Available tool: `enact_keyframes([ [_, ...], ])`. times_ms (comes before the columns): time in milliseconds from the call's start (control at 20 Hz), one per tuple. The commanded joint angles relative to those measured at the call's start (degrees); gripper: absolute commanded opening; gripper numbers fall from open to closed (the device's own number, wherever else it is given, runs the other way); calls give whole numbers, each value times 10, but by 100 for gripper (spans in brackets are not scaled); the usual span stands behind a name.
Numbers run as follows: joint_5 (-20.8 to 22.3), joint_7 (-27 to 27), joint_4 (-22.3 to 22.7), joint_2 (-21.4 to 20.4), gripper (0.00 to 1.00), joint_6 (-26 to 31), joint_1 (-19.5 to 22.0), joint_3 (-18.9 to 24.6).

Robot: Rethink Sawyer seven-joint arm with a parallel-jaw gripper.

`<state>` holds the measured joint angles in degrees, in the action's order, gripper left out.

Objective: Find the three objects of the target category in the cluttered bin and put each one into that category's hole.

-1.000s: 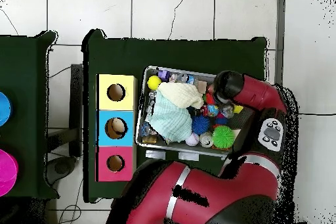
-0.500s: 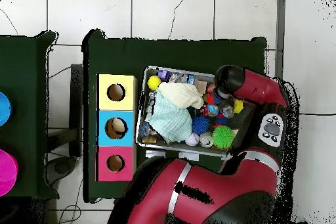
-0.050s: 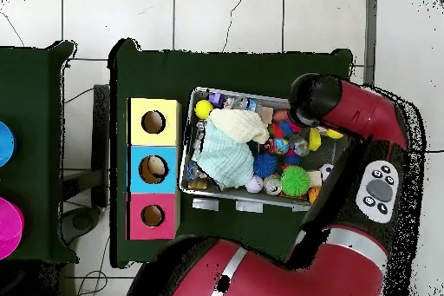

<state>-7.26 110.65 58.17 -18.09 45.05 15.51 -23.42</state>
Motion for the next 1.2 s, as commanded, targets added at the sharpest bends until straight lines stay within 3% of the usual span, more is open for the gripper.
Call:
enact_keyframes([
  [50, 34, -35, 59, -89, 0, 76, 3, 17],
  [300, 32, -40, 59, -106, 0, 73, 9, 34],
  [600, -2, 9, 94, -141, 0, 150, -2, 45],
  [900, -24, 90, 185, -177, 0, 118, -36, 37],
  [1200, -29, 154, 216, -182, 0, 104, -75, 13],
])
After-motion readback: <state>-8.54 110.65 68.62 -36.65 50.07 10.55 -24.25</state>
